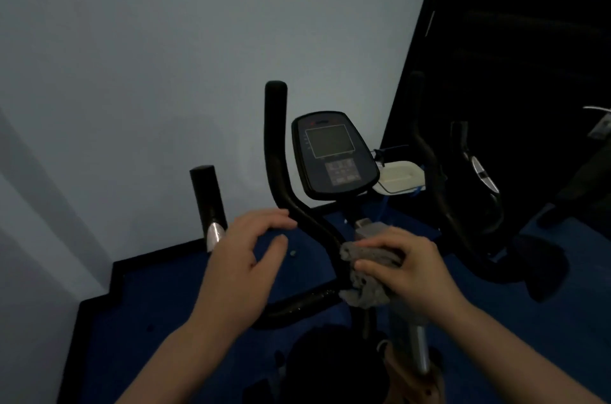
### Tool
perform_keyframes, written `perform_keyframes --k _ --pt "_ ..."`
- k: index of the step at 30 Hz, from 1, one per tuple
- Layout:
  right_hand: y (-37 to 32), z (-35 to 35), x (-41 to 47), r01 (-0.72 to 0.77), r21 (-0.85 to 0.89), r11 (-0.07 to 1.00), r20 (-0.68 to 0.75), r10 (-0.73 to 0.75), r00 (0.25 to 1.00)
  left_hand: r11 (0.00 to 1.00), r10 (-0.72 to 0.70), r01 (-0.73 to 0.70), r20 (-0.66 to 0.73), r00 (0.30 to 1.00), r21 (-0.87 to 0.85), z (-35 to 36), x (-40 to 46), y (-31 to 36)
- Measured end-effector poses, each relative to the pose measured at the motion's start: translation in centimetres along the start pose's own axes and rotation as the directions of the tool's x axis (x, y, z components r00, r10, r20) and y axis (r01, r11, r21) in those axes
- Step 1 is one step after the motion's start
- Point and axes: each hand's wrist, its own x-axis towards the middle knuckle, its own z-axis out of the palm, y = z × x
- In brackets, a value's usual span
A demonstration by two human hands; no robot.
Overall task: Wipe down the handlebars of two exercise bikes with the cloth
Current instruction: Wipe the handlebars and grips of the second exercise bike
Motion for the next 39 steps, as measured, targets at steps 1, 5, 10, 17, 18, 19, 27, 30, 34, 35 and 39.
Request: perform_keyframes --k 1,5,10,17,18,19,27,30,34,35,39 --pt "0.1 0.5 -0.2 -0.007 0.005 1.0 -0.043 0.007 0.999 0.999 -0.017 0.018 0.033 0.999 -0.032 0.7 -0.7 0.4" --pt "-0.6 2.7 -1.7 -0.021 -0.018 1.0 -0.209 0.017 0.978 0.998 -0.05 0.051 0.033 0.998 -0.041 2.7 -2.2 0.7" --pt "0.2 2.7 -9.1 -0.025 0.048 0.999 -0.296 0.038 0.955 0.997 -0.077 0.077 -0.008 0.997 -0.029 2.4 -2.0 0.5" --pt "-0.4 3.7 -4.7 0.008 0.022 1.0 -0.334 -0.001 0.943 0.997 -0.073 0.073 -0.071 0.995 -0.009 2.7 -2.2 0.6" --pt "-0.2 3.7 -5.5 -0.001 0.027 1.0 -0.329 0.009 0.944 0.998 -0.069 0.069 -0.07 0.995 -0.002 2.9 -2.4 0.7" --pt "0.1 3.7 -6.7 -0.019 0.04 0.999 -0.322 0.031 0.946 0.998 -0.069 0.069 -0.067 0.995 0.003 3.0 -2.5 0.8" --pt "-0.5 4.0 -2.9 0.07 -0.001 0.998 -0.294 -0.067 0.954 0.997 -0.046 0.053 -0.115 0.992 0.053 3.6 -3.4 0.3" --pt "-0.4 3.7 -2.4 0.08 0.027 0.996 -0.274 -0.069 0.959 0.995 -0.032 0.042 -0.114 0.993 0.087 2.8 -2.8 0.2" --pt "0.4 2.5 -4.3 0.087 0.028 0.996 -0.231 -0.078 0.97 0.98 0.064 -0.039 -0.121 0.991 0.198 -0.9 0.0 -0.3" --pt "0.3 2.6 -3.4 0.092 0.004 0.996 -0.223 -0.089 0.971 0.97 0.095 -0.066 -0.115 0.989 0.234 -2.0 0.9 -0.4" --pt "-2.1 4.3 3.3 0.125 -0.038 0.991 -0.212 -0.13 0.968 0.92 0.191 -0.135 -0.119 0.974 0.369 -5.1 4.3 -1.3"
